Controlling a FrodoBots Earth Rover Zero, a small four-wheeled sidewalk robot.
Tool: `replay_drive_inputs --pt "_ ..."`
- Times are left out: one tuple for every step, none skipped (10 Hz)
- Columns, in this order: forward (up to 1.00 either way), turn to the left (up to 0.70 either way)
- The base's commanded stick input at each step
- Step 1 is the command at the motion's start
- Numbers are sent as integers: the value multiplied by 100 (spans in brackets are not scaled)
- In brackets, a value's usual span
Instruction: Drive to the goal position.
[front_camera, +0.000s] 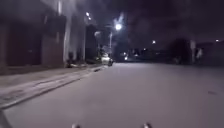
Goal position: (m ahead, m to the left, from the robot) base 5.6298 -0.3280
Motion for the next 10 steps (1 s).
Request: replay_drive_inputs --pt "50 -21" --pt "50 -48" --pt "50 -50" --pt "50 -50" --pt "50 -50" --pt "50 -50" --pt "50 -50" --pt "50 -50" --pt "50 -50" --pt "50 -6"
